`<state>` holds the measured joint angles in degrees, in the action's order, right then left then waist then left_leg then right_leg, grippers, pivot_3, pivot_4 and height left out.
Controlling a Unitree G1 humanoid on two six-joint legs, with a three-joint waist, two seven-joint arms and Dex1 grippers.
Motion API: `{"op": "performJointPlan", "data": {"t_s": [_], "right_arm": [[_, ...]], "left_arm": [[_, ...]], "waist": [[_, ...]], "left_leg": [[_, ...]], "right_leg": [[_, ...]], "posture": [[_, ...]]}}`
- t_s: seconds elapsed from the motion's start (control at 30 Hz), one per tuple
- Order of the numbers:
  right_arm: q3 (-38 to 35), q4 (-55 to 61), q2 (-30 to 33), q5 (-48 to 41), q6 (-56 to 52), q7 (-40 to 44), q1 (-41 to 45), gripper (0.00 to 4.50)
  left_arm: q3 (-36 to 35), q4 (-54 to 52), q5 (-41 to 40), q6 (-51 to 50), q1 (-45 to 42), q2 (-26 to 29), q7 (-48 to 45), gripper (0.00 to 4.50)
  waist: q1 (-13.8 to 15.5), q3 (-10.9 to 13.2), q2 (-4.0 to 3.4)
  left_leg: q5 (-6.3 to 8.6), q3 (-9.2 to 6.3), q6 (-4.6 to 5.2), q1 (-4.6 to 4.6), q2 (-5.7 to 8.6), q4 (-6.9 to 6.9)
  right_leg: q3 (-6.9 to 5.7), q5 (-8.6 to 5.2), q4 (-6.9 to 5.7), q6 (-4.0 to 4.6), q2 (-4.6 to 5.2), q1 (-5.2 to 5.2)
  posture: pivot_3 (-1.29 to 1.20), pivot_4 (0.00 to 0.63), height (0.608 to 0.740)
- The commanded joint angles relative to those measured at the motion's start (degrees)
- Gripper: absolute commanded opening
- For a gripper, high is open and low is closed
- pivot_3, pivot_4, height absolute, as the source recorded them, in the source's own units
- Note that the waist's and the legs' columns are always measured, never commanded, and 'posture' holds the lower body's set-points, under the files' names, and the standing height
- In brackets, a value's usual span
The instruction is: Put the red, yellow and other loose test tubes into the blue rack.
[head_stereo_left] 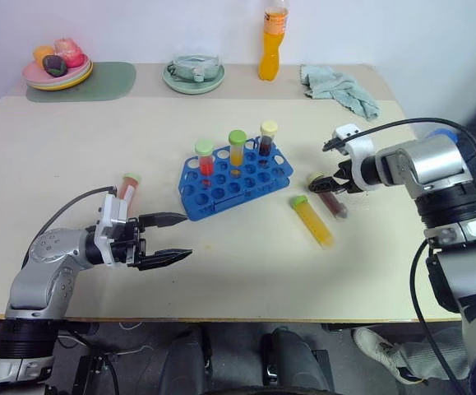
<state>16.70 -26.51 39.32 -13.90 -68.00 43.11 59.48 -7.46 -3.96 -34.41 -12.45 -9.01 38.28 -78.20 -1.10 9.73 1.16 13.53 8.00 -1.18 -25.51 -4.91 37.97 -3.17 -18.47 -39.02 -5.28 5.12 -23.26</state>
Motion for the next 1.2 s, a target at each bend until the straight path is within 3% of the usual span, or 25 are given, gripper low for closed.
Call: {"op": "performJointPlan", "data": {"t_s": [0.03, 0.83, 0.9, 1.13, 1.2], "right_arm": [[-0.1, -2.8, -0.3, 1.8, 1.9, 1.1, 2.6, 4.50], [-0.1, -8.2, -3.3, 7.2, 6.2, 5.6, 2.3, 4.50], [-0.1, -8.0, -3.4, 7.3, 6.2, 5.8, 2.3, 3.98], [-0.1, -7.4, -3.4, 7.6, 6.0, 6.5, 2.0, 3.98], [0.0, -7.1, -3.4, 7.6, 5.9, 6.6, 1.8, 3.44]], "left_arm": [[-0.6, -2.4, -1.0, -0.3, 0.4, 0.7, 0.3, 3.71], [-2.3, -5.6, -2.0, -1.2, 3.4, 1.9, 2.8, 3.71], [-2.2, -5.7, -2.0, -1.2, 3.5, 1.9, 3.1, 3.77], [-1.9, -5.6, -2.2, -1.3, 3.3, 2.0, 3.4, 3.77], [-1.9, -5.4, -2.3, -1.3, 3.2, 2.1, 3.3, 3.77]], "waist": [[0.0, 0.0, 0.00], [-0.1, 0.0, -0.02], [0.0, 0.0, -0.02], [-0.1, 0.0, -0.02], [-0.1, 0.0, -0.02]], "left_leg": [[0.00, 0.01, 0.00, 0.00, 0.00, 0.00], [0.00, 0.01, -0.01, 0.01, 0.00, -0.01], [0.00, 0.02, -0.01, 0.01, 0.00, -0.01], [0.00, 0.02, -0.01, 0.01, 0.00, -0.01], [0.00, 0.01, -0.01, 0.01, 0.00, -0.01]], "right_leg": [[0.00, 0.00, 0.00, 0.00, 0.01, 0.00], [0.01, 0.00, 0.00, 0.00, 0.00, -0.01], [0.01, 0.00, 0.00, 0.00, 0.01, -0.01], [0.01, 0.00, 0.00, 0.00, 0.00, -0.01], [0.01, 0.00, 0.00, 0.00, 0.01, -0.01]], "posture": [[0.00, 0.150, 0.740], [0.00, 0.150, 0.740], [0.00, 0.150, 0.740], [0.00, 0.150, 0.740], [0.00, 0.150, 0.740]]}}
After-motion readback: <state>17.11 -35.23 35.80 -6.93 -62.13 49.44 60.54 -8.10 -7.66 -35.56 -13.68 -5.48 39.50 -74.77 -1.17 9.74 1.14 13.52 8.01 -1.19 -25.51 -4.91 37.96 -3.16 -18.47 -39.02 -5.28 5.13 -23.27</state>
